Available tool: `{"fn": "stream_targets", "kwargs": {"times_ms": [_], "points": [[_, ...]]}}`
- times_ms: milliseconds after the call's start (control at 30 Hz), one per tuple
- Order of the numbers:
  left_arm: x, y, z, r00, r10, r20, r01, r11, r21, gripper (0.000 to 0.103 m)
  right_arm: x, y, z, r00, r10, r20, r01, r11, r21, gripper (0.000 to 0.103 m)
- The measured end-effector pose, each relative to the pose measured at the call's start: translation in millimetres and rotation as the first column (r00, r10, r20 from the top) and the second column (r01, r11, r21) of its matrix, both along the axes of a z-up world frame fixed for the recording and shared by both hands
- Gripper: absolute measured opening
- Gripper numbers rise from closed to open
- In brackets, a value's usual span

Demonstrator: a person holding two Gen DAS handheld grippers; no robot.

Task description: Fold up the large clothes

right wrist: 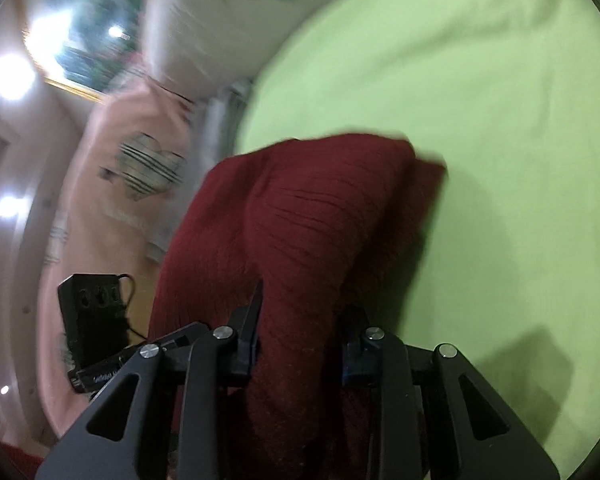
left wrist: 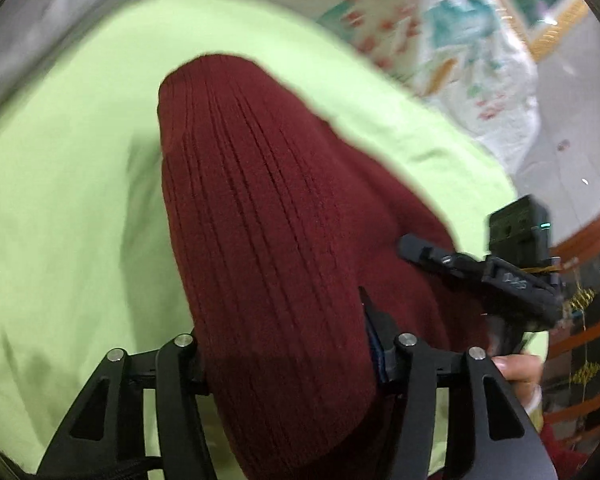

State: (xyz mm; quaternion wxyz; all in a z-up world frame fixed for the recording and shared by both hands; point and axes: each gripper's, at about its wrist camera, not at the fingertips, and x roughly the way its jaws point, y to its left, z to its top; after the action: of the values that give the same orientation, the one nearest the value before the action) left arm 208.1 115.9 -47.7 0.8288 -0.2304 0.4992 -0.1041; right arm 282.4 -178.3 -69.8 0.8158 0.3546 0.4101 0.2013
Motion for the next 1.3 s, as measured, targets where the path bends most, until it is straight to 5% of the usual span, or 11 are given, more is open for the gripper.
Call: {"fn": "stream_targets", "kwargs": {"times_ms": [100,267,400,533,633,700,733,767,933,1133,1300], "points": [[-9.5,13.2,-6.2,0.999,0.036,0.031,-0.033,0.994,-0.100,0.062,-4.5,2.6,-7.0,1.000,-0.013,0.002,0.013,1.000,-0.004,0.042],[-16.5,11.8,3.5,0.997,0.064,0.038,-0.062,0.997,-0.050,0.068,-9.5,-0.4,2.4,1.000,-0.025,-0.013,0.024,0.998,-0.050,0.049],[-42.7,24.0,24.7,0.987,0.125,0.099,-0.122,0.992,-0.038,0.069,-24.5,-14.8,24.7,0.996,-0.088,0.027,0.091,0.990,-0.109,0.067],[-63.2,33.3,57.6,0.956,0.168,0.240,-0.159,0.986,-0.056,0.060,-28.9,-21.4,47.2,0.988,-0.118,0.100,0.130,0.983,-0.129,0.067],[-65.1,22.5,65.1,0.951,0.090,0.295,-0.079,0.996,-0.048,0.052,-21.2,-10.1,49.9,0.992,-0.087,0.095,0.100,0.985,-0.141,0.067],[-54.8,9.0,53.8,0.963,0.043,0.267,-0.043,0.999,-0.006,0.050,-12.0,1.2,40.1,0.996,-0.072,0.046,0.078,0.983,-0.164,0.060],[-49.4,4.5,46.1,0.969,0.037,0.245,-0.038,0.999,0.000,0.050,-6.4,8.2,33.0,0.998,-0.064,0.017,0.066,0.980,-0.188,0.034],[-45.4,2.3,41.1,0.973,0.030,0.228,-0.029,1.000,-0.007,0.049,-5.4,9.8,28.3,0.998,-0.061,0.001,0.060,0.976,-0.208,0.021],[-23.9,-22.0,42.4,0.978,-0.019,0.206,0.040,0.994,-0.099,0.050,-14.1,-10.7,41.9,0.991,-0.105,0.085,0.118,0.979,-0.167,0.007],[-10.0,-58.3,28.1,0.976,-0.069,0.206,0.065,0.998,0.027,0.049,0.8,-18.0,17.3,0.994,-0.108,-0.008,0.104,0.973,-0.207,0.011],[-11.9,-56.1,27.7,0.979,-0.072,0.193,0.073,0.997,0.000,0.049,-9.5,-22.5,18.9,0.985,-0.172,-0.019,0.166,0.971,-0.169,0.026]]}}
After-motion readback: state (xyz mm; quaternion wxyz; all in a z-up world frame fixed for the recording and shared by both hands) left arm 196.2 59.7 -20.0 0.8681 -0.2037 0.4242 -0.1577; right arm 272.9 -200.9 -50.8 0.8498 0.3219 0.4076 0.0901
